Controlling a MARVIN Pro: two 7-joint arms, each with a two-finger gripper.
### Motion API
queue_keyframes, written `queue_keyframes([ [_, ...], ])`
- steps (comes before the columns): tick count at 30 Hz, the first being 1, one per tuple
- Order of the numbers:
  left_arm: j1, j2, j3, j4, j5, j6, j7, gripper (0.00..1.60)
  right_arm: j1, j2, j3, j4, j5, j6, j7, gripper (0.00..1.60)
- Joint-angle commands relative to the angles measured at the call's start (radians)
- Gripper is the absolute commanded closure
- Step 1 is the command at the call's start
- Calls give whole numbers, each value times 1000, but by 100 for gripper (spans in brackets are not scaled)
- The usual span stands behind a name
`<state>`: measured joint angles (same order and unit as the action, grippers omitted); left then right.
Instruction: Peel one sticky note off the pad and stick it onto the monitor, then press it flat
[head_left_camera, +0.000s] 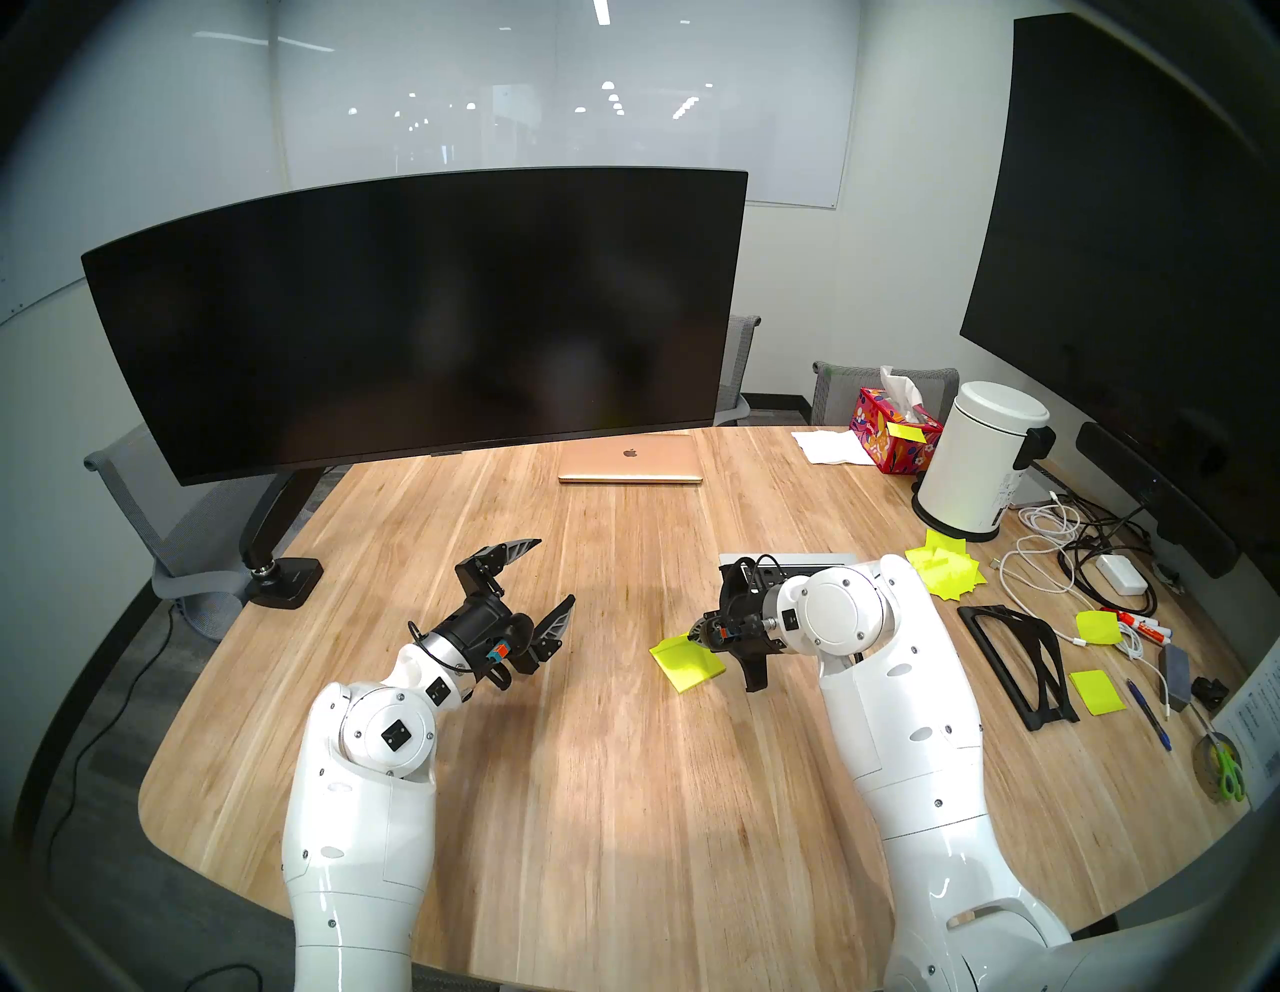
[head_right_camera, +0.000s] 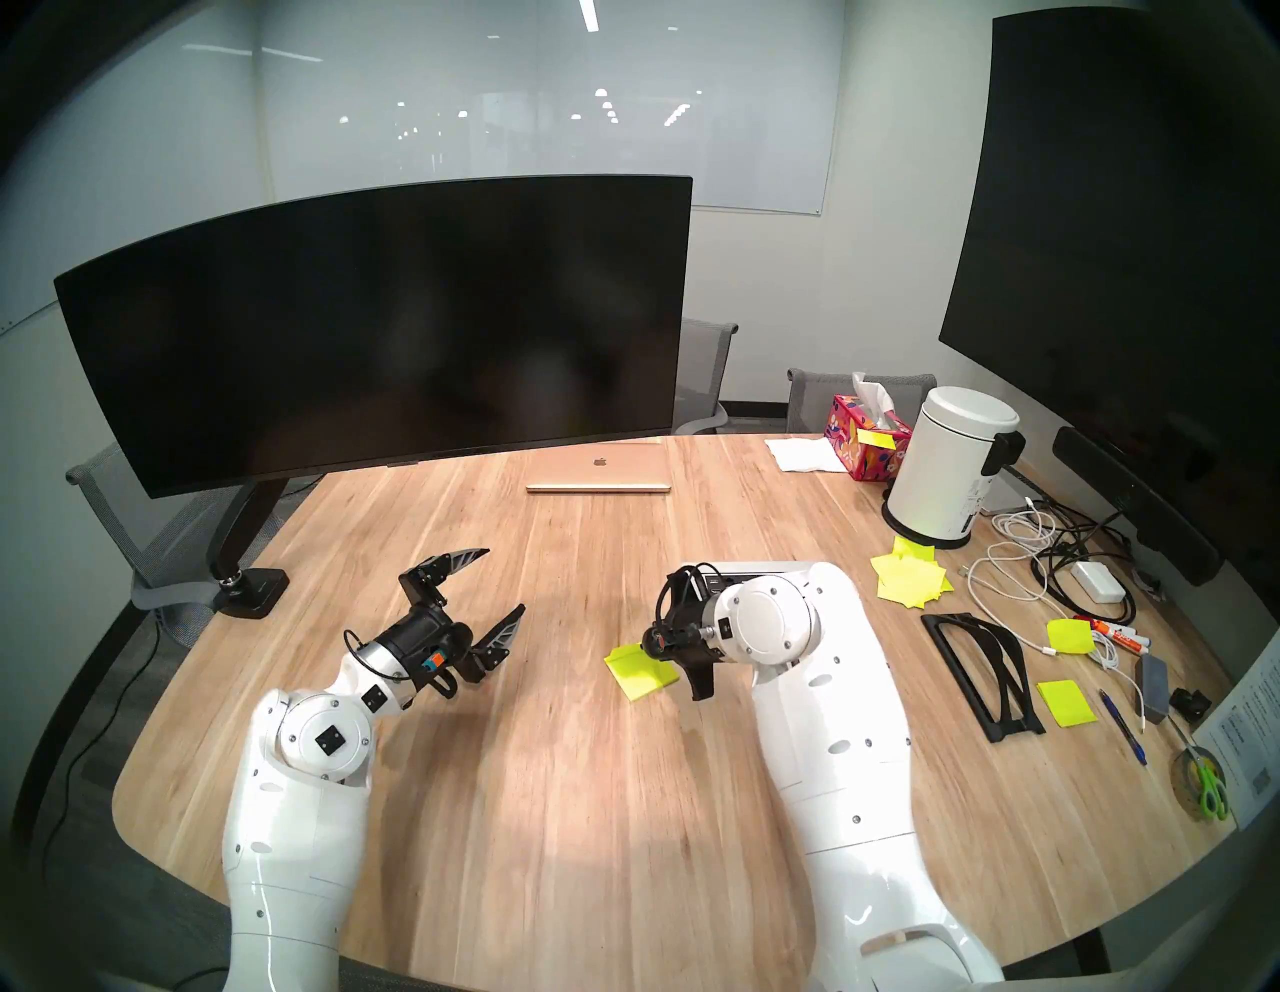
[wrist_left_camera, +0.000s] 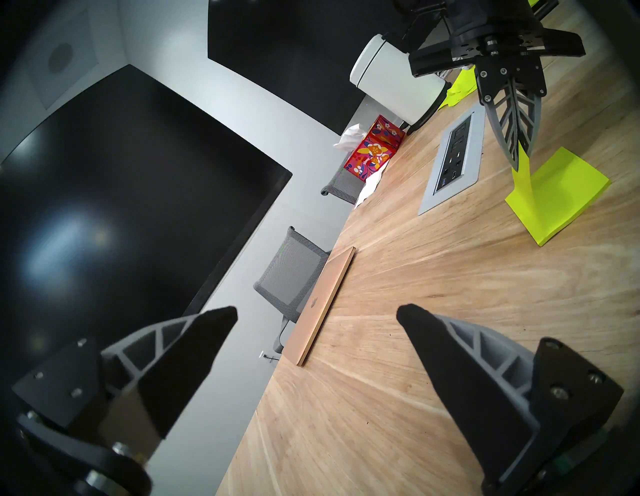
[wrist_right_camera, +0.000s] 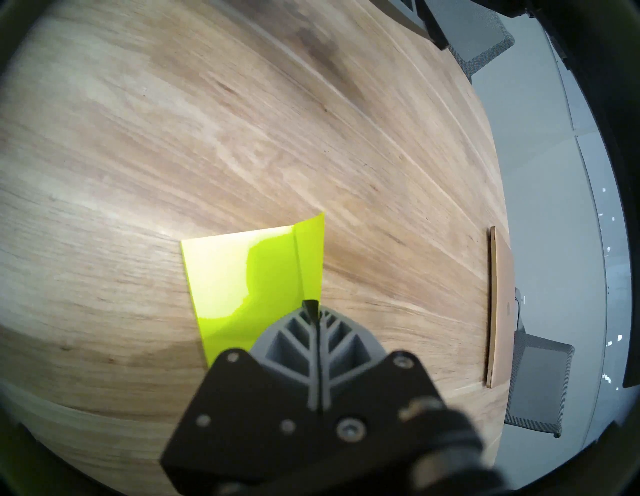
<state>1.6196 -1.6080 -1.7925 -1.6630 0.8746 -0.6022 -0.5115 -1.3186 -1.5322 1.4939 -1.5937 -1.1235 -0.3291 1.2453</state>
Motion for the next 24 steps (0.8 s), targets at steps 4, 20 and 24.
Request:
queue_keyframes([
  [4,-2,1,-1,-15,1,-2,3,0,6,-26,-22,-29,-15,25,-9,160],
  [20,5,14,2,-14,11,-30,13,0,-9,-34,-37,-40,-25,41,-26,160],
  [24,21,21,3,-28,11,-54,18,0,-6,-35,-38,-32,-31,50,-37,160],
])
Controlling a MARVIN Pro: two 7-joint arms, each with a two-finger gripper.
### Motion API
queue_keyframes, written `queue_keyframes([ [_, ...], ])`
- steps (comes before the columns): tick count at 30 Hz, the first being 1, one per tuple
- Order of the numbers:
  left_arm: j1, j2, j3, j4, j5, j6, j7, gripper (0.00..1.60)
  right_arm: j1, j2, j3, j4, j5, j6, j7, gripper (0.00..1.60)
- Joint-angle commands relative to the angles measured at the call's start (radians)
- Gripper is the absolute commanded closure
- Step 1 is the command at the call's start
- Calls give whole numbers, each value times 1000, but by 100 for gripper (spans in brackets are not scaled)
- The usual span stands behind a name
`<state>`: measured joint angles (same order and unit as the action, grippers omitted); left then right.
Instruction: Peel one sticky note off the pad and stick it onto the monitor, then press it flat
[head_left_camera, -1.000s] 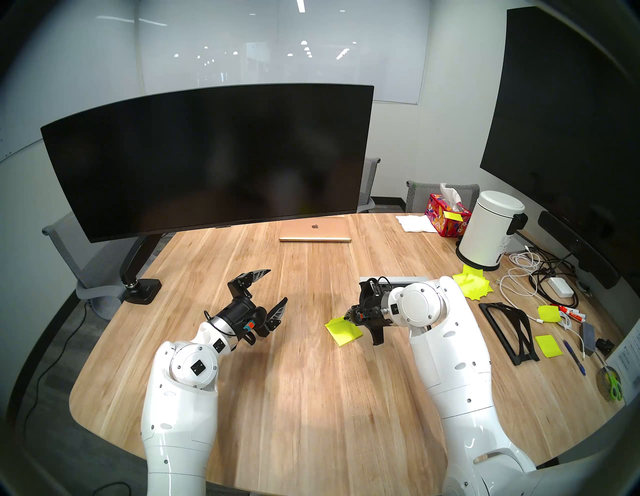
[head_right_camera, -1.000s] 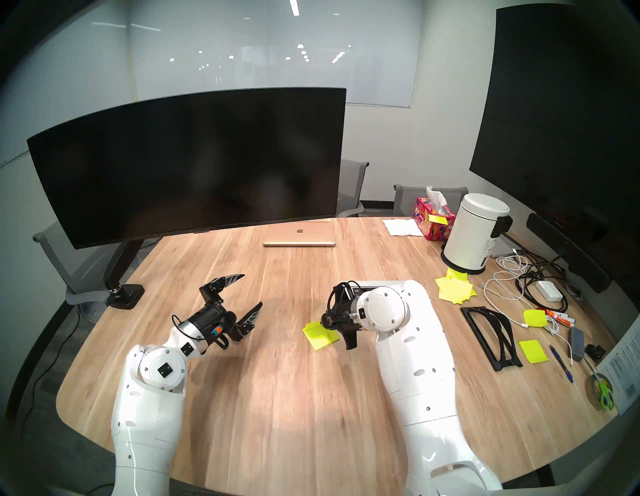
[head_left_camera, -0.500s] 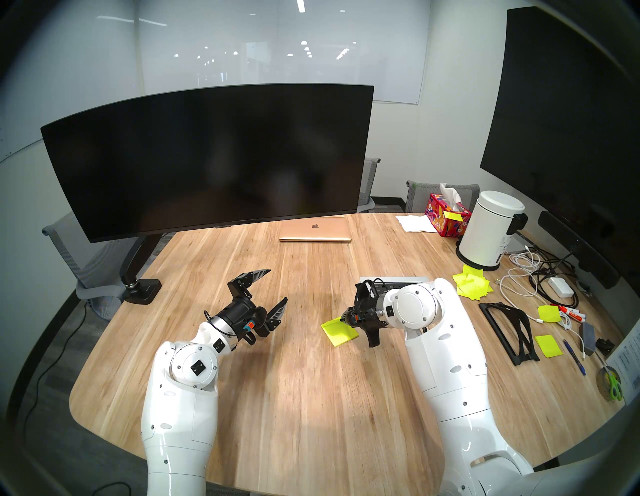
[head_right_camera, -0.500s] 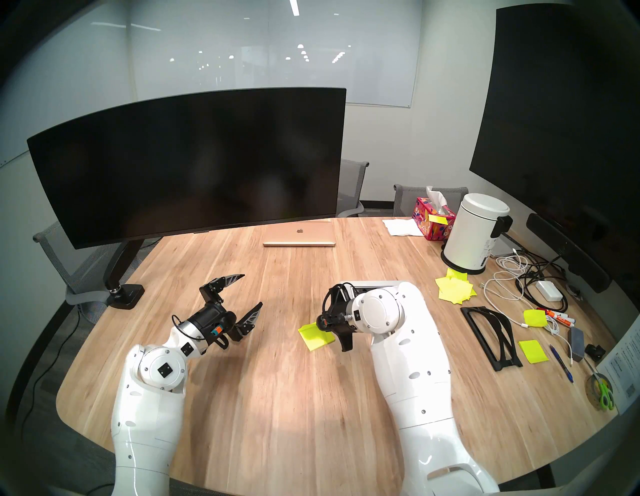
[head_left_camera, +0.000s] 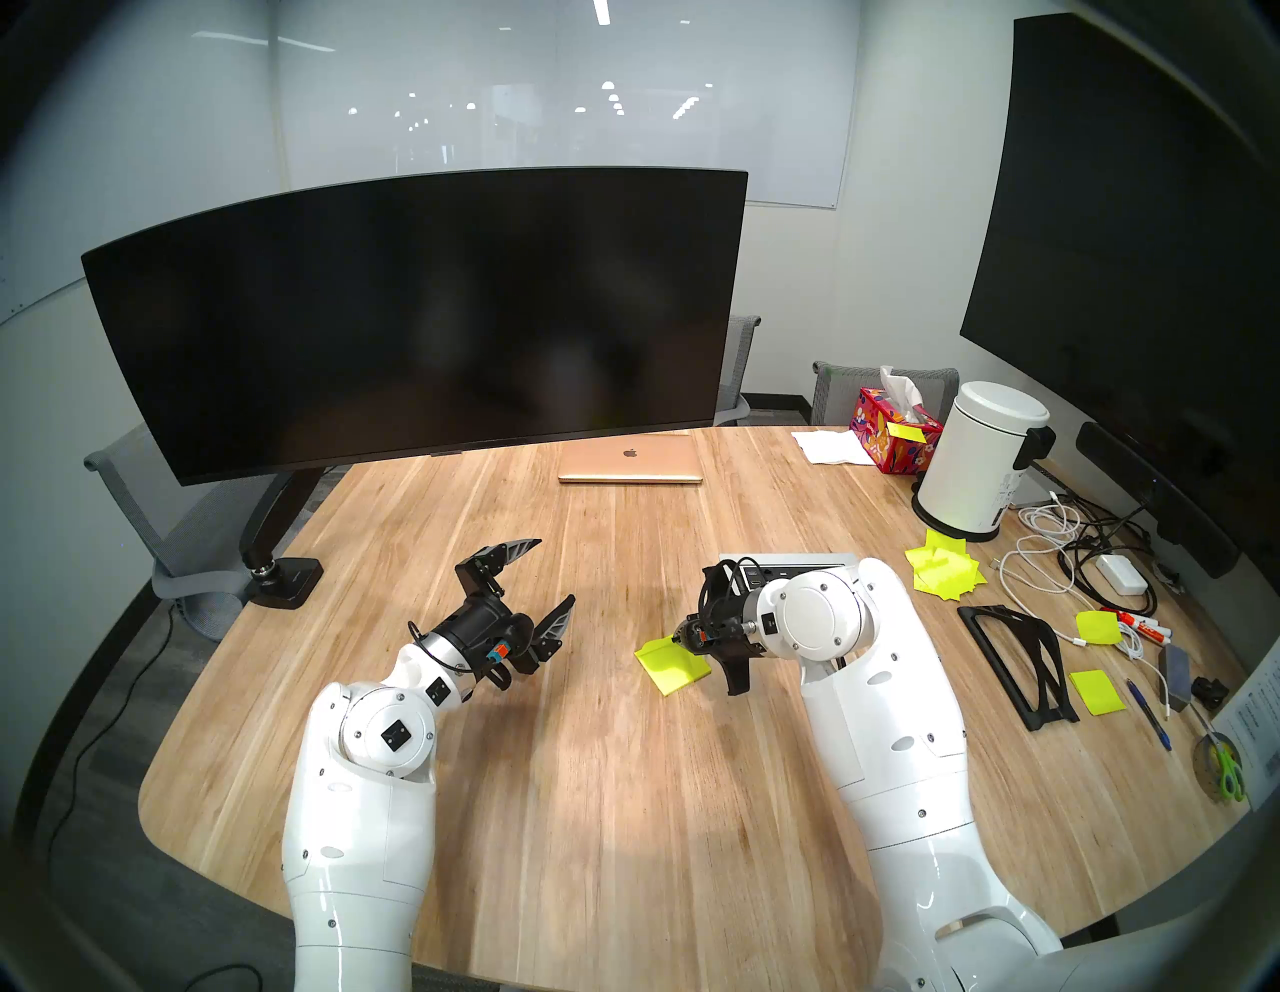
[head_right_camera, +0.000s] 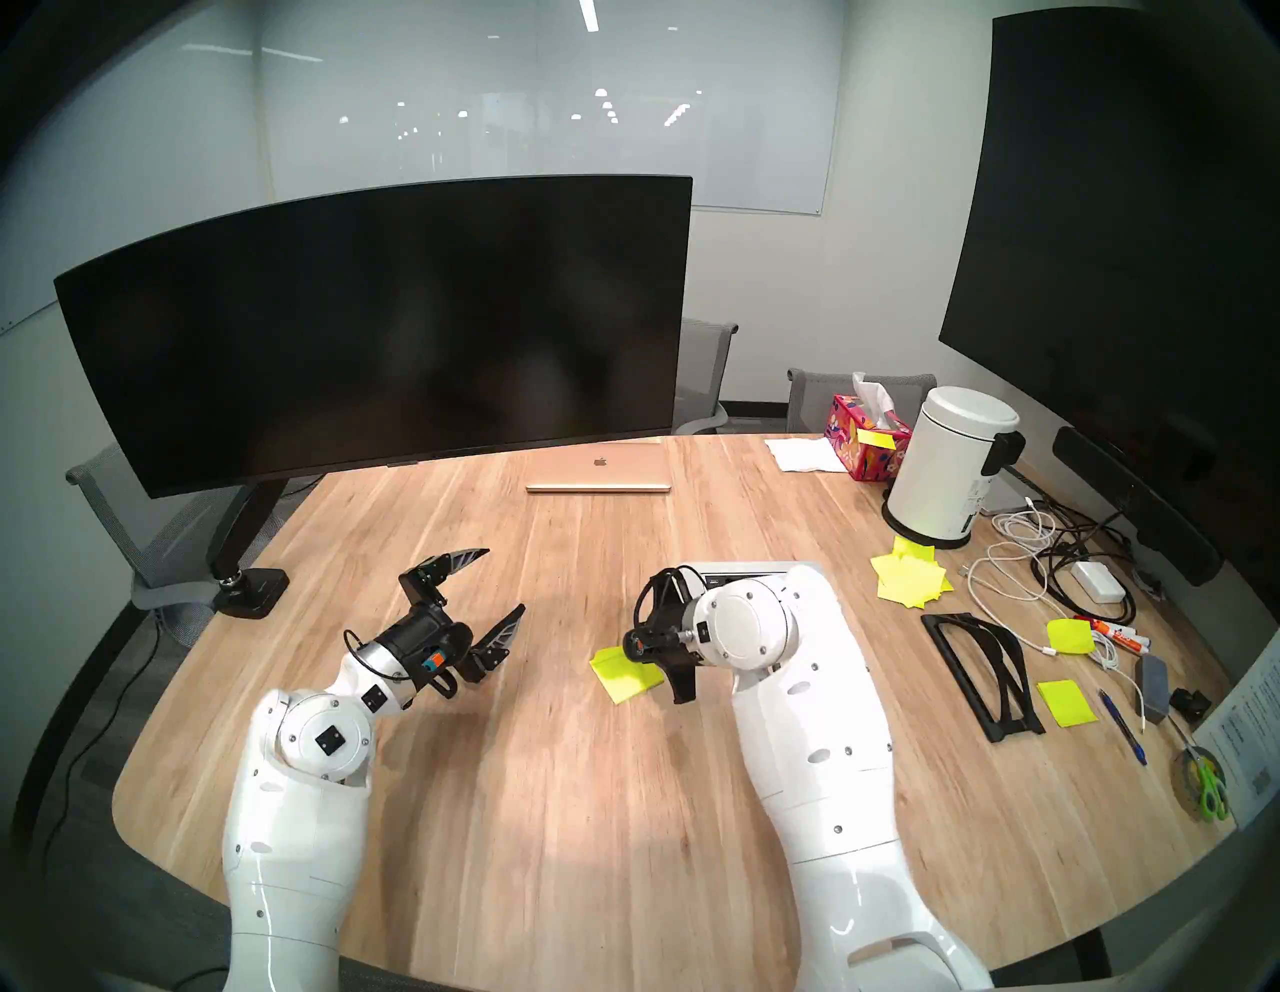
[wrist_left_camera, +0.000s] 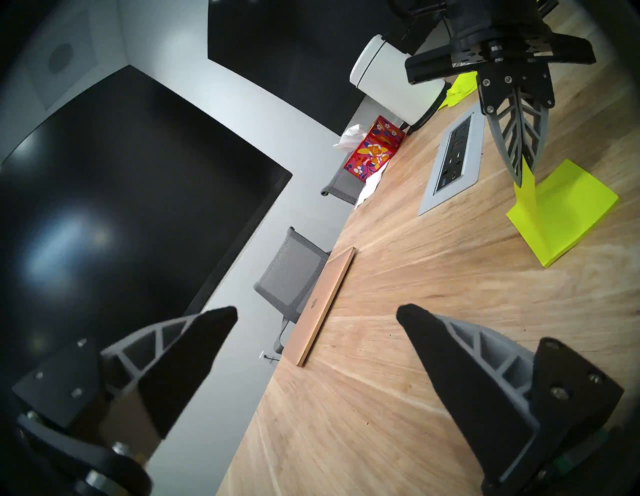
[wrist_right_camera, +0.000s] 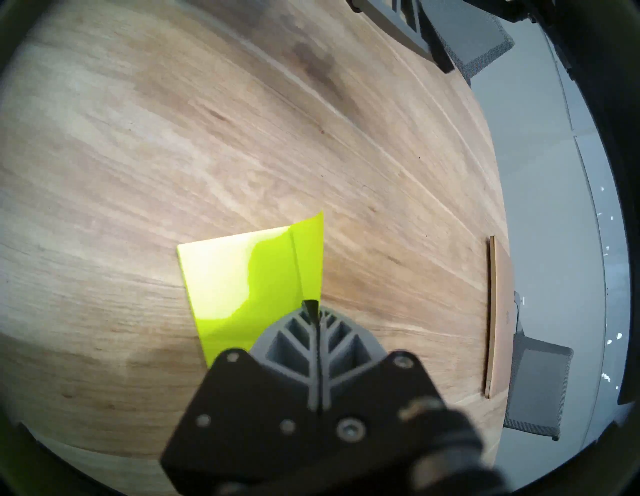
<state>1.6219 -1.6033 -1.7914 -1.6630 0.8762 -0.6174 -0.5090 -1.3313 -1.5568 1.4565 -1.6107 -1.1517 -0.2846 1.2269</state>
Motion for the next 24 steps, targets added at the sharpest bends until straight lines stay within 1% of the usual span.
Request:
queue_keyframes([
  [1,21,18,2,-29,12,-43,17,0,7,-11,-1,-14,-3,7,-20,160],
  [6,30,30,-2,-19,34,-66,33,0,9,-12,-10,-7,-9,13,-27,160],
  [10,33,39,-12,-5,36,-81,41,0,8,-12,-13,-2,-17,21,-34,160],
  [11,34,41,-14,-2,34,-85,42,19,8,-12,-12,-1,-19,24,-36,160],
  [12,36,45,-17,-1,30,-92,40,32,8,-11,-13,1,-20,24,-37,160],
  [14,41,48,-21,-3,27,-99,39,83,8,-11,-13,2,-21,25,-38,160],
  [15,43,52,-24,-5,21,-104,31,92,9,-11,-14,2,-24,27,-36,160],
  [16,45,58,-28,-5,16,-108,26,134,8,-11,-16,1,-26,29,-34,160],
  [17,45,62,-31,-3,9,-114,22,160,7,-11,-18,0,-28,30,-35,160],
  [21,48,87,-42,2,-57,-120,-39,160,4,-9,-30,-4,-48,36,-39,160],
  [22,47,93,-46,6,-99,-114,-72,160,4,-11,-30,-3,-48,37,-38,160],
  [23,46,99,-48,9,-110,-115,-83,160,3,-11,-30,-3,-50,39,-39,160],
  [24,45,108,-51,12,-102,-120,-87,160,2,-13,-31,-4,-54,43,-40,160],
])
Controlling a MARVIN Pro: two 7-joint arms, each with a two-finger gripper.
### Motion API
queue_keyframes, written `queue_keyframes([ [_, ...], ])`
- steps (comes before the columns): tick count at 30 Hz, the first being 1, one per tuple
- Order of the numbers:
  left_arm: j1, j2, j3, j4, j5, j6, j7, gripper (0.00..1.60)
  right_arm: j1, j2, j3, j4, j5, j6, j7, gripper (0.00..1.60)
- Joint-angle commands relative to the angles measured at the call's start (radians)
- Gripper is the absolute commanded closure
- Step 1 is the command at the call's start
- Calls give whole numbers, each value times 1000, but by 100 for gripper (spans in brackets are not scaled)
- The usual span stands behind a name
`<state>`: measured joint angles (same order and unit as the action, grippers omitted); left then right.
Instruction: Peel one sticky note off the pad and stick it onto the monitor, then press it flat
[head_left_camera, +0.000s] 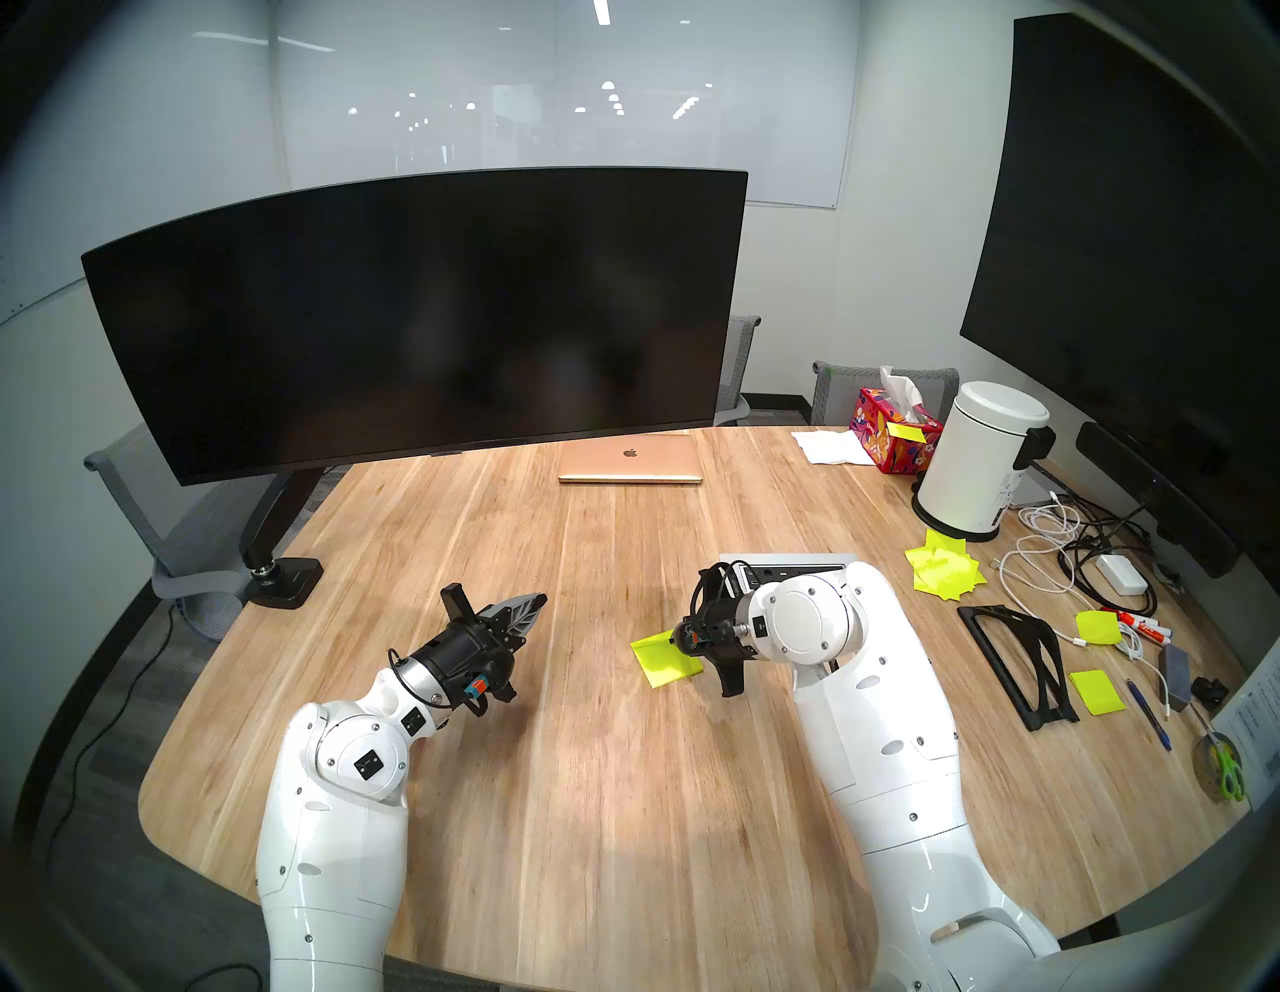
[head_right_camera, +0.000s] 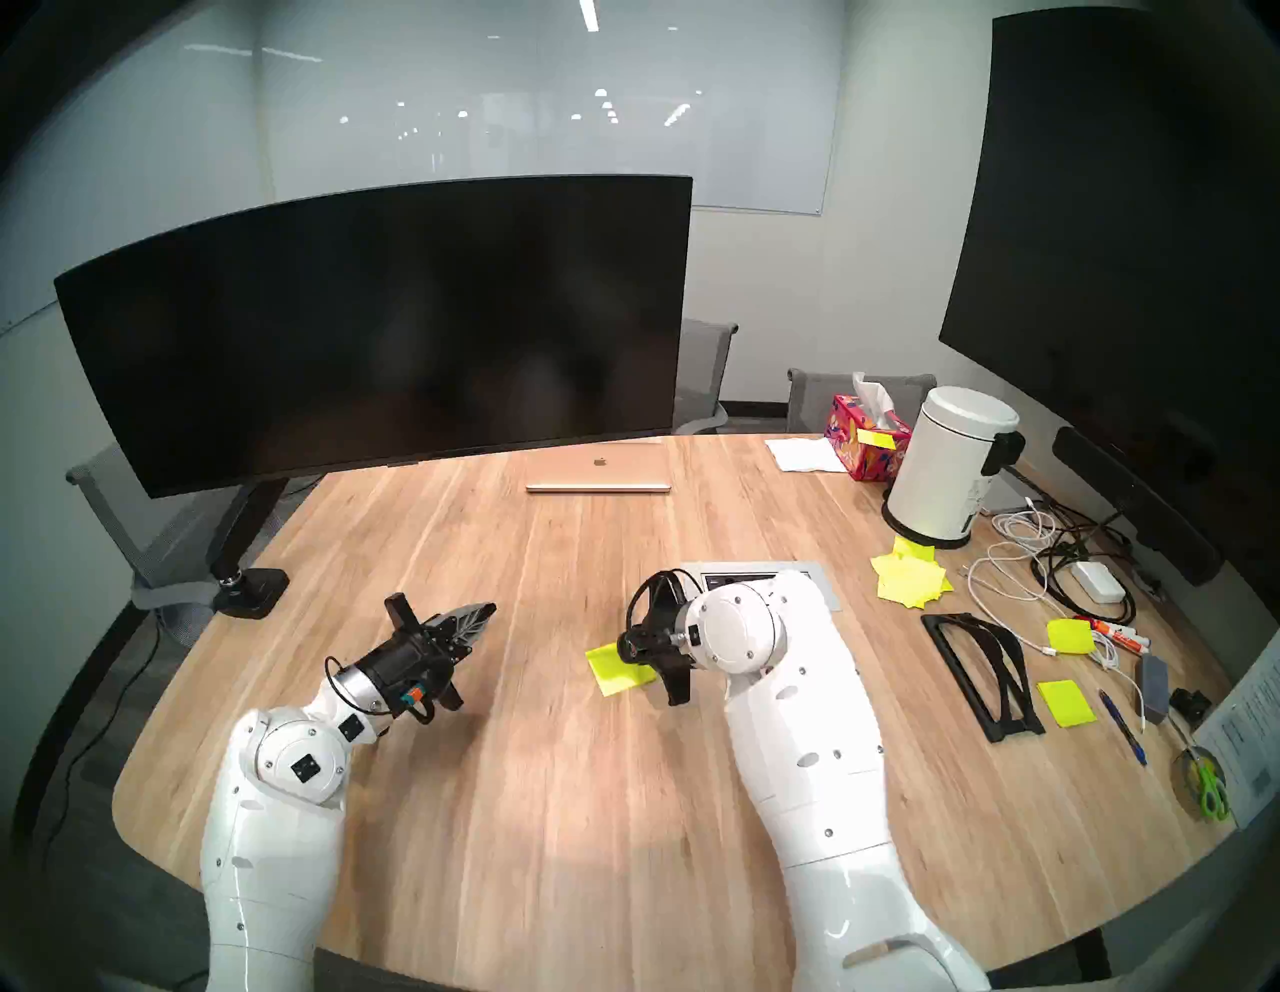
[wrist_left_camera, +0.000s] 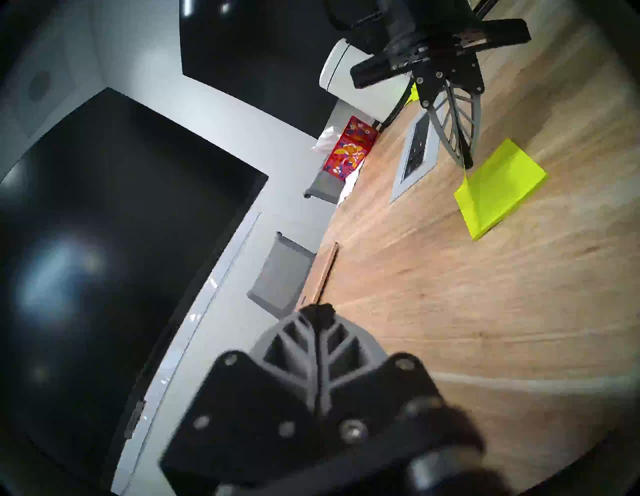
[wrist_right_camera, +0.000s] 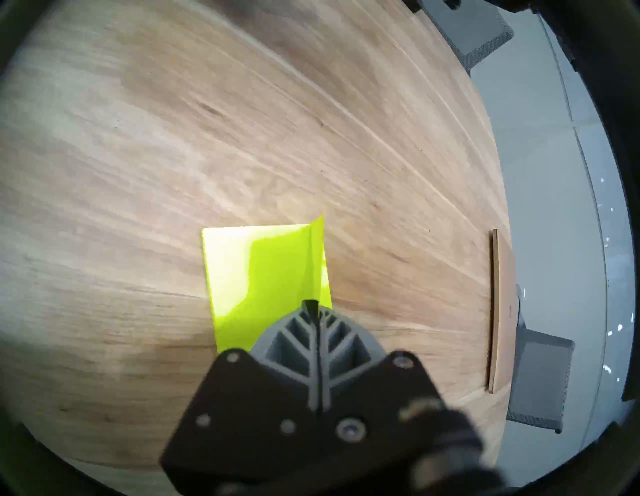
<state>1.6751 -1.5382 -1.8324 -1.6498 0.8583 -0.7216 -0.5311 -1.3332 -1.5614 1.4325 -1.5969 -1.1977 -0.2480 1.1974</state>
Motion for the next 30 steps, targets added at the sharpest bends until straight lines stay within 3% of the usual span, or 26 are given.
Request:
queue_keyframes([
  [1,-9,48,-14,3,-98,-19,-77,160,4,-9,-8,-18,-10,8,-11,160],
  [17,-18,136,-41,95,-334,-16,-328,160,-2,-35,-48,-2,-78,57,-19,160],
  [30,-63,147,-33,153,-376,-47,-376,160,2,-54,-63,5,-113,94,-29,160],
])
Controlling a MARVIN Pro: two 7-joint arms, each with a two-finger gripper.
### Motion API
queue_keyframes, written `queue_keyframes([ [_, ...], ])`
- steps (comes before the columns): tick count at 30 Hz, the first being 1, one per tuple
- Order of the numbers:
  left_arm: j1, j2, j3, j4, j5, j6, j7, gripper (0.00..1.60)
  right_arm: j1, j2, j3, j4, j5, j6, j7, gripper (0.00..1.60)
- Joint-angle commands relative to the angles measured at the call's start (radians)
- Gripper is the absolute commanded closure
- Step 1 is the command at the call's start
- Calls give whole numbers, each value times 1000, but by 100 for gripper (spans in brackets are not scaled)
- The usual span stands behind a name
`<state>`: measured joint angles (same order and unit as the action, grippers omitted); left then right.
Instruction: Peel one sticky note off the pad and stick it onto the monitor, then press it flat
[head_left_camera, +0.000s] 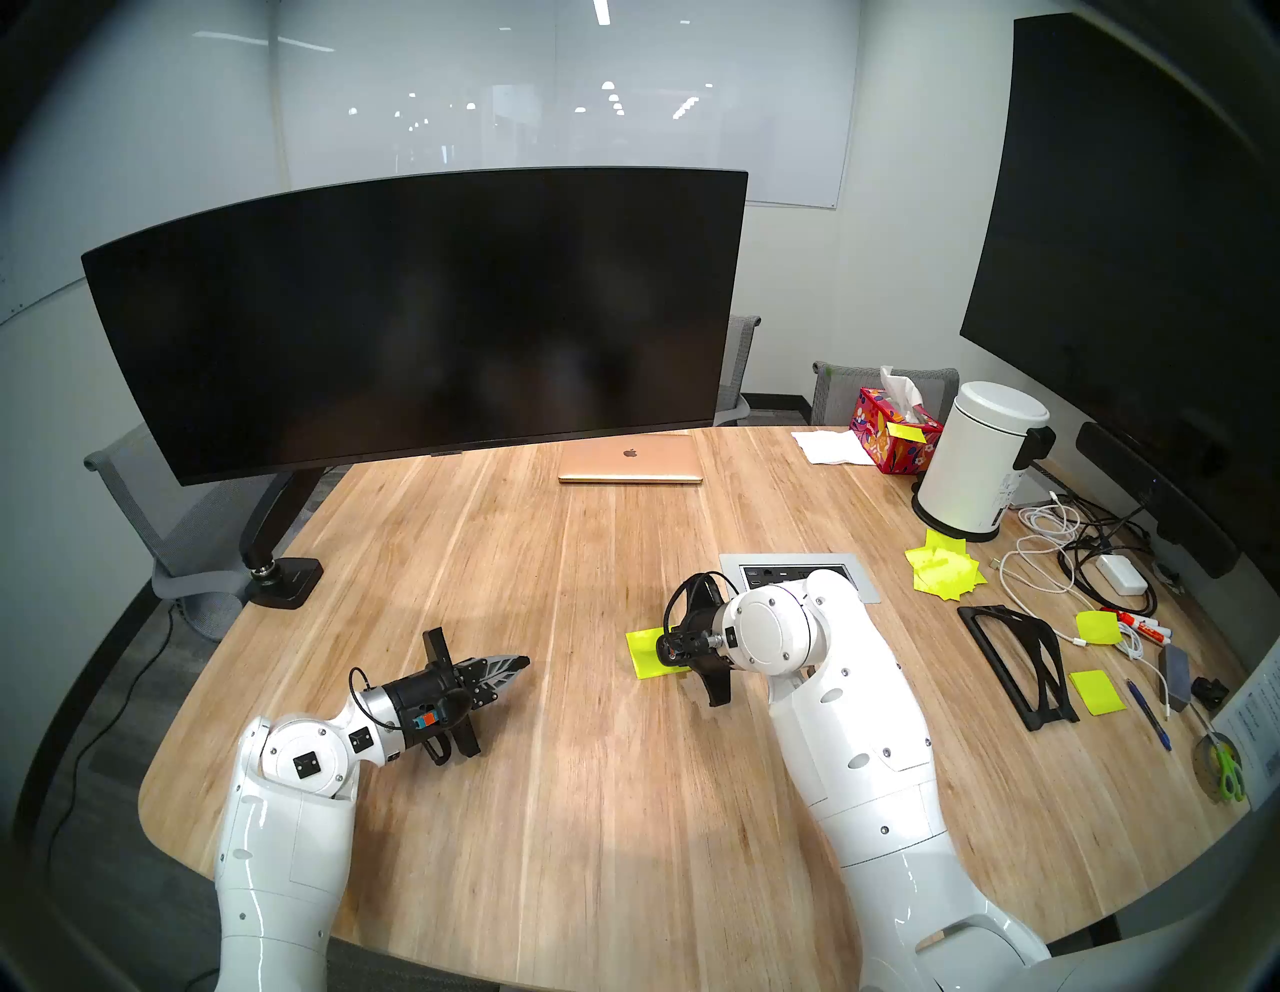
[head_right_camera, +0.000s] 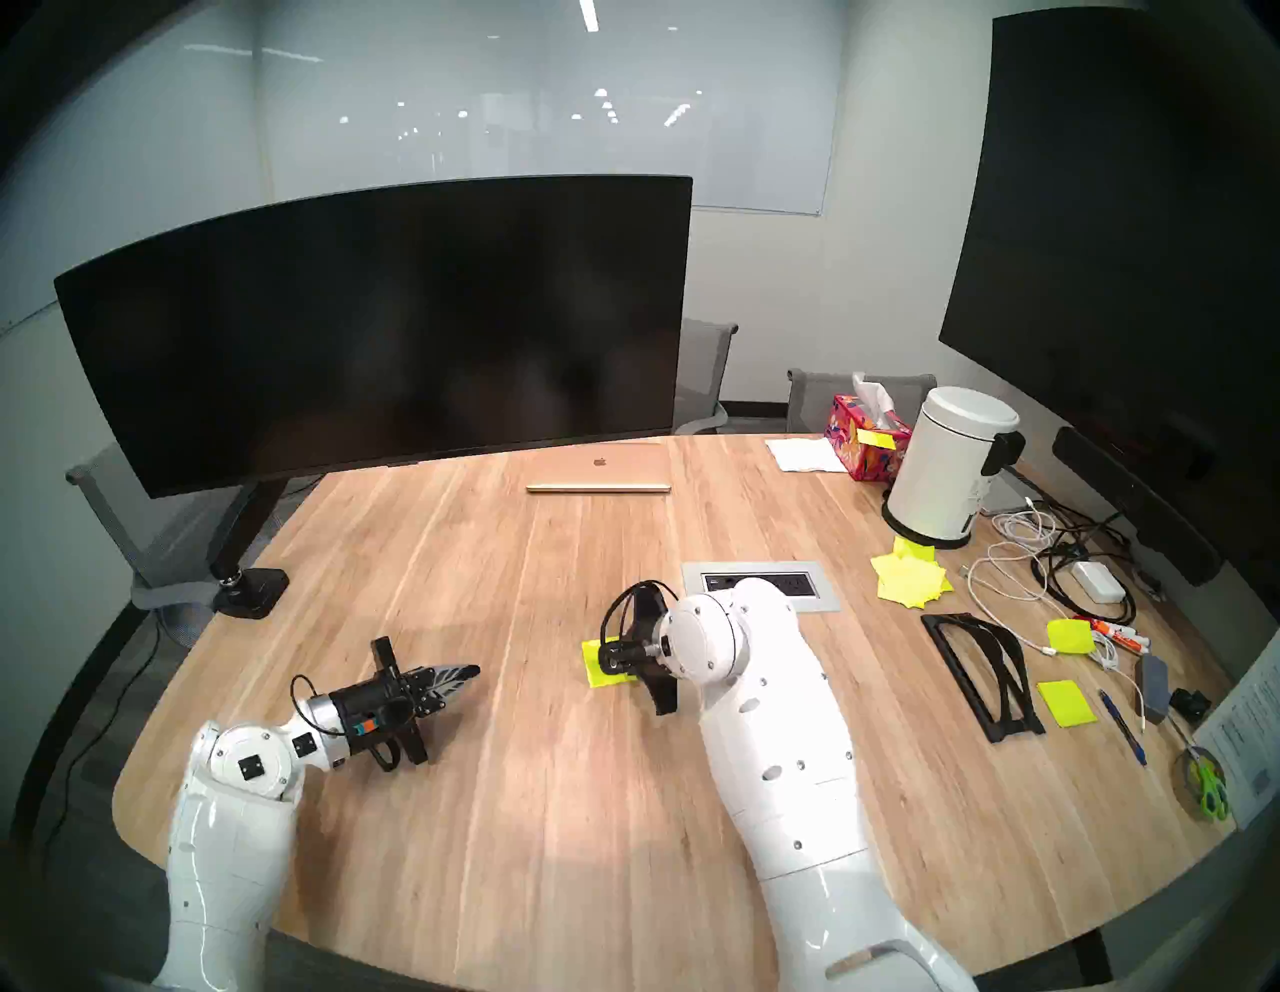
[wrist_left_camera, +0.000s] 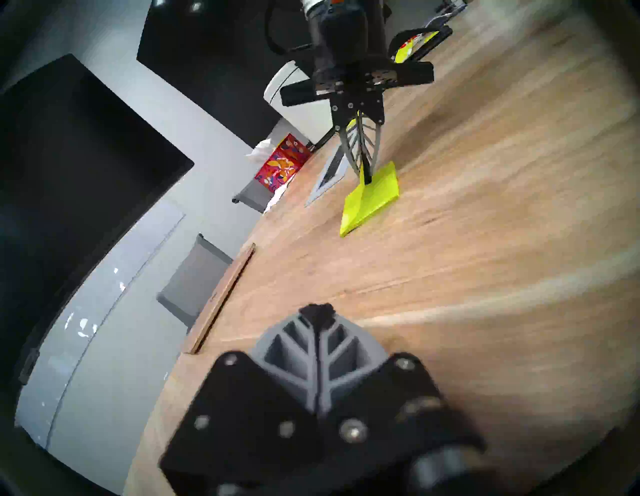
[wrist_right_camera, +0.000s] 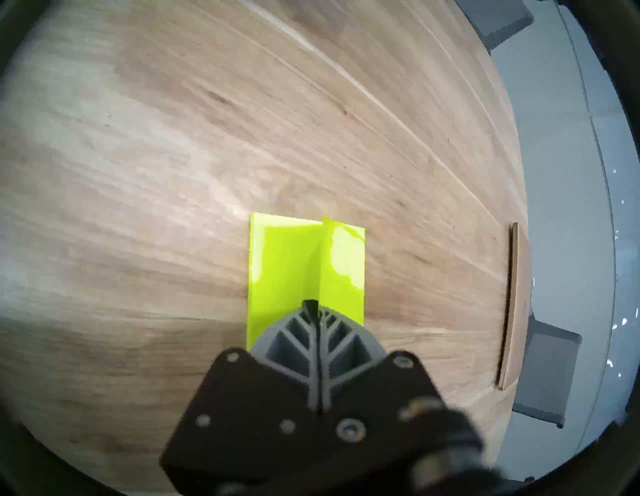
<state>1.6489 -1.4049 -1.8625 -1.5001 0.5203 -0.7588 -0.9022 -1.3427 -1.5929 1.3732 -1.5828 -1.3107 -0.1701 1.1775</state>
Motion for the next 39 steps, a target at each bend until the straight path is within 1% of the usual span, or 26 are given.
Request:
queue_keyframes([
  [1,-41,15,-2,8,-40,-10,-8,160,14,-24,-4,-8,-1,18,-8,160],
  [2,-52,19,3,20,-63,4,-30,160,16,-26,-5,-8,-4,21,-8,160],
  [4,-64,22,8,30,-57,1,-36,160,17,-28,-6,-8,-5,22,-7,160],
  [6,-75,22,15,37,-72,19,-54,160,17,-31,-5,-8,-4,25,-8,160],
  [9,-87,21,21,42,-69,21,-61,160,17,-35,-6,-4,-4,27,-10,160],
  [14,-115,16,43,31,-80,48,-89,160,11,-40,-9,0,0,33,-15,160],
  [20,-131,11,64,26,-79,59,-105,160,6,-42,-10,-2,1,41,-18,160],
  [29,-133,4,81,18,-70,69,-119,160,9,-46,-12,8,-2,54,-34,160],
  [39,-111,9,86,2,-62,82,-134,160,18,-59,-17,23,3,64,-52,160],
])
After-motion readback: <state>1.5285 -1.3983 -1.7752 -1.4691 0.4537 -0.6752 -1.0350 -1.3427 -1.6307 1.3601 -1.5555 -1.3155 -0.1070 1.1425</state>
